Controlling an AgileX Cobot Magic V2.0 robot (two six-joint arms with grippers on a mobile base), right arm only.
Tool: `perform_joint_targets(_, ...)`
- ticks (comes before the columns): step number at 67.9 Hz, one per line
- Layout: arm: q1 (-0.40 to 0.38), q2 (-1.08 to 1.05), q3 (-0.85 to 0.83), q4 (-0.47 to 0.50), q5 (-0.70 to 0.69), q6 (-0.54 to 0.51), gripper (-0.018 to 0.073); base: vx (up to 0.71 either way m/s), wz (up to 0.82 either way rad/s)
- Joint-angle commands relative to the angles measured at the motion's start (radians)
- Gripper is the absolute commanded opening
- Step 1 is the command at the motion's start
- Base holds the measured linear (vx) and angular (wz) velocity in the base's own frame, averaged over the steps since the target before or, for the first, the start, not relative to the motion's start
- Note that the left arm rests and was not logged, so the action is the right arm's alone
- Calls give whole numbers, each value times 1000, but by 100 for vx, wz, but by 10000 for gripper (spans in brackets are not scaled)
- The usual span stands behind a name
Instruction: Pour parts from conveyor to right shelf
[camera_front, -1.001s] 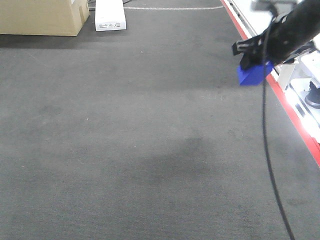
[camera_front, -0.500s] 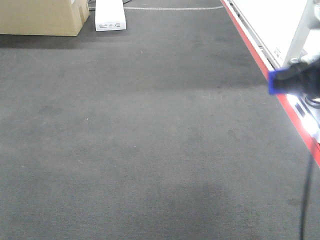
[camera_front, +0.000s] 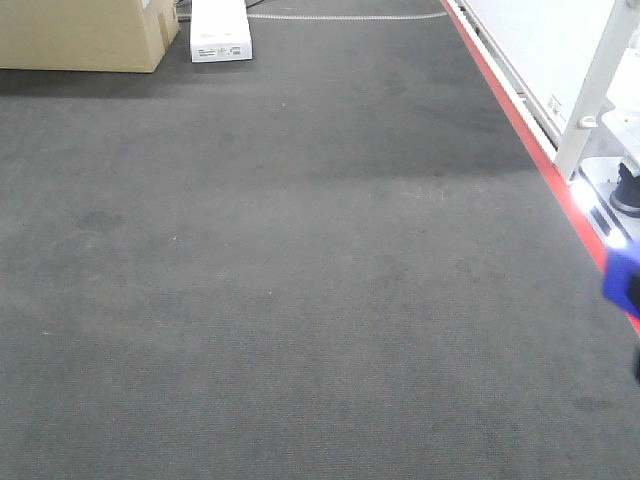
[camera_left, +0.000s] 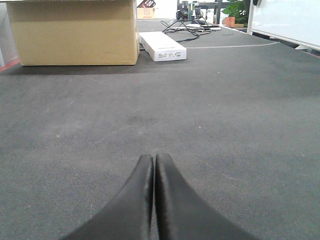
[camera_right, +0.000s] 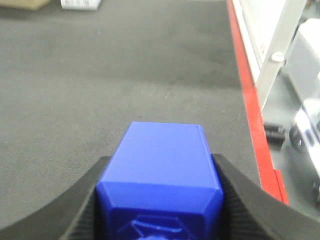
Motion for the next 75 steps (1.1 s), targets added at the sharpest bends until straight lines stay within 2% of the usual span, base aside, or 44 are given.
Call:
perform_joint_targets(1,-3,-106,35,-5,-83,-6,-6,0,0)
perform_joint_targets(12,-3,-280,117,-4,-53,-2,-6,0,0)
perform_joint_targets(24,-3,-371,152,-7,-37,-3,-6,0,0)
perform_joint_targets(75,-3,-375,152,-10,-19,-2,-6,0,0)
